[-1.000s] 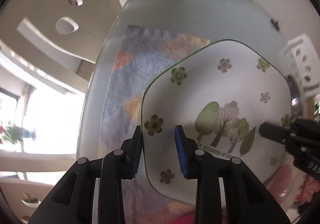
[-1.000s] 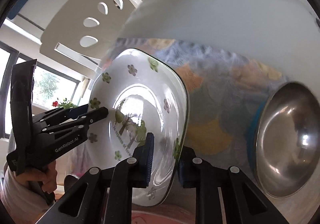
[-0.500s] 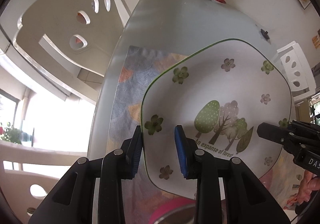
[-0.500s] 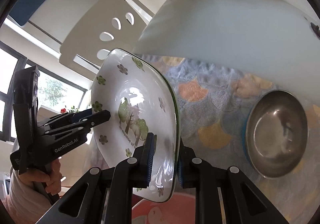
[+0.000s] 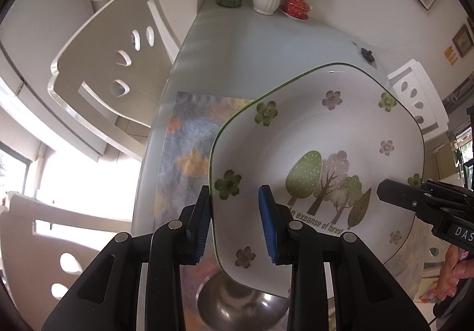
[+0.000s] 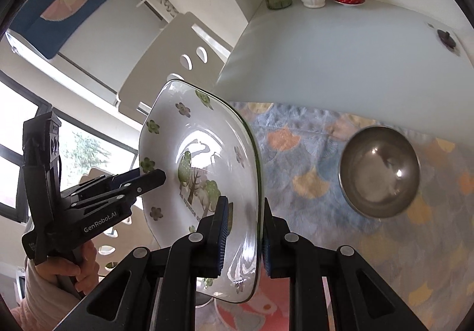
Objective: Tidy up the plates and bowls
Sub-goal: 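Lift the hexagonal plate with both grippers and carry it over the plate stack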
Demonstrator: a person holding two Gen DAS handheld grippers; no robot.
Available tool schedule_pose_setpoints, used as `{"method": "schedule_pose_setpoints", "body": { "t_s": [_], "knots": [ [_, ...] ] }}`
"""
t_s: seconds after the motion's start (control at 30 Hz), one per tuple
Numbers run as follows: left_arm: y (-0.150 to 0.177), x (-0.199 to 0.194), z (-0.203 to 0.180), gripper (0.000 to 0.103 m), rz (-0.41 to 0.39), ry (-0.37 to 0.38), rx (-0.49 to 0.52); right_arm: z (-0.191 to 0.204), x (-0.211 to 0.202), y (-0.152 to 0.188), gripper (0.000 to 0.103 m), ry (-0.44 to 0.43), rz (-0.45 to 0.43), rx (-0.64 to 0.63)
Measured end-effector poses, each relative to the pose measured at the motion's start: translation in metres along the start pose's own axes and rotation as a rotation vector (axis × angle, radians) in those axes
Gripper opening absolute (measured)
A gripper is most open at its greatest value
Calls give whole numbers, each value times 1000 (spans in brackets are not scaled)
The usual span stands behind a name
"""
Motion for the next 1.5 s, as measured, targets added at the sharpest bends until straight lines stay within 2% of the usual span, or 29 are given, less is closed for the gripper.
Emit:
{"method": "schedule_pose_setpoints", "body": {
  "t_s": [0.3, 0.7, 1.2, 1.5],
  "knots": [
    [31, -9, -33, 28, 15, 6, 39, -23, -24, 45, 19, -19, 3, 67],
    [86, -4, -74, 28, 75, 27, 82, -54, -40, 113, 19, -38, 28, 145],
    [149, -3, -98, 28, 153, 65, 92, -71, -47, 190, 19, -79, 77, 194],
    [185, 8, -109, 28, 212, 67, 113, -82, -35, 241, 19, -114, 119, 256]
  ]
}}
Point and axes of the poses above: each gripper's, at about its wrist camera, not at the fingertips, and x roughly the way its jaws point, z to its left, y to its underside, the point moved 3 cm from there along x, roughly the way its jaws point, and after that the axes turned 7 degrees about z, right-handed, at the moved point
